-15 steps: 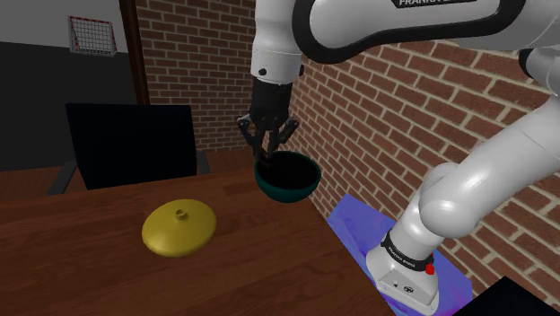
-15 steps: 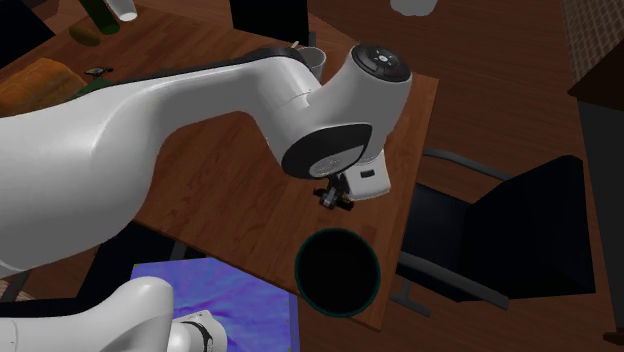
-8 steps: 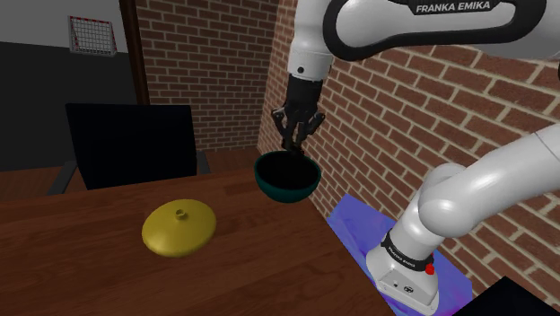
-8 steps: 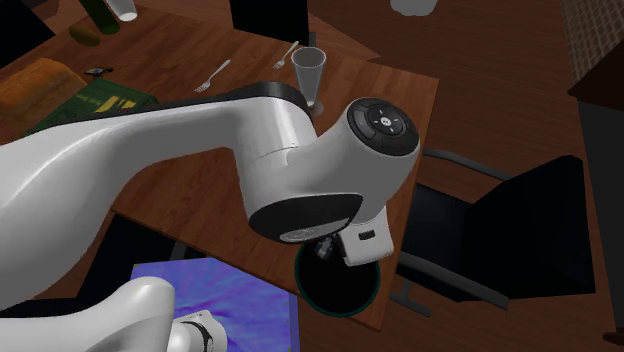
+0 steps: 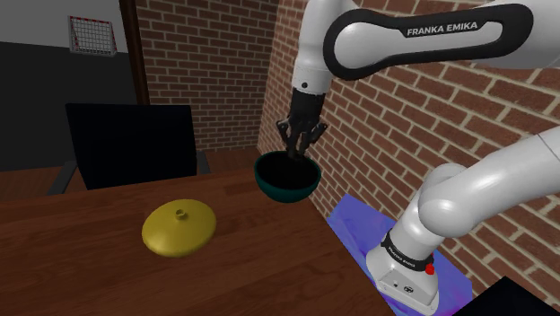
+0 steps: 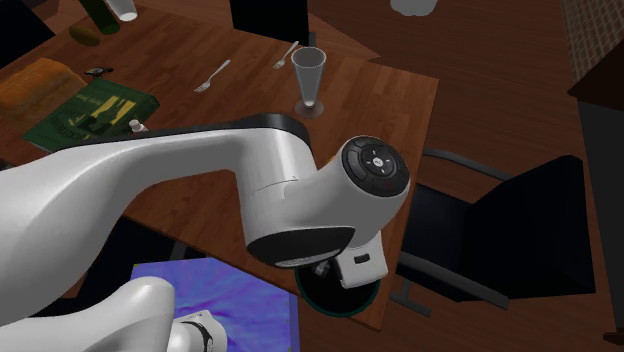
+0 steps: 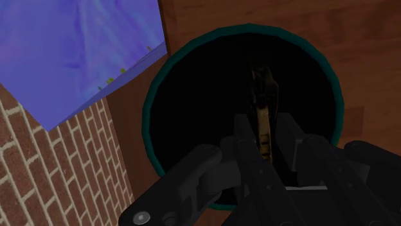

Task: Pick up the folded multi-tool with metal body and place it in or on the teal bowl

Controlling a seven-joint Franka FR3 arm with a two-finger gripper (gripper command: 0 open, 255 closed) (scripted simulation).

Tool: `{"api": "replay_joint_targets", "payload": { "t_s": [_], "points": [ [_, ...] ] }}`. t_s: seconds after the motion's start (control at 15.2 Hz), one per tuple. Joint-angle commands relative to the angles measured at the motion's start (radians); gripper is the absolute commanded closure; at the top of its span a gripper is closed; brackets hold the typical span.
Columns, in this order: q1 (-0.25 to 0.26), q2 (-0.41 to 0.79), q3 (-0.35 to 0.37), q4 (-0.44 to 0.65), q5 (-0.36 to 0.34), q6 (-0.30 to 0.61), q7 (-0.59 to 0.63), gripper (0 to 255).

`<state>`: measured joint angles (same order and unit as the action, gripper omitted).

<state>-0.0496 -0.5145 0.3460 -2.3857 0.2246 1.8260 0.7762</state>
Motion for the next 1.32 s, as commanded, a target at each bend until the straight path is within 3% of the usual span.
{"api": "replay_joint_targets", "payload": {
  "t_s": [0.0, 0.46, 0.99, 1.06, 1.25],
  "points": [
    [0.001, 0.005, 0.004, -0.022, 0.003, 0.027, -0.001, 255],
    [0.004, 0.033, 0.022, -0.104, 0.012, 0.138, -0.005, 255],
    [0.004, 0.033, 0.022, -0.104, 0.012, 0.137, -0.005, 255],
    [0.004, 0.033, 0.022, -0.104, 0.012, 0.137, -0.005, 0],
    [0.004, 0.033, 0.022, -0.104, 0.012, 0.137, -0.005, 0]
  ]
}}
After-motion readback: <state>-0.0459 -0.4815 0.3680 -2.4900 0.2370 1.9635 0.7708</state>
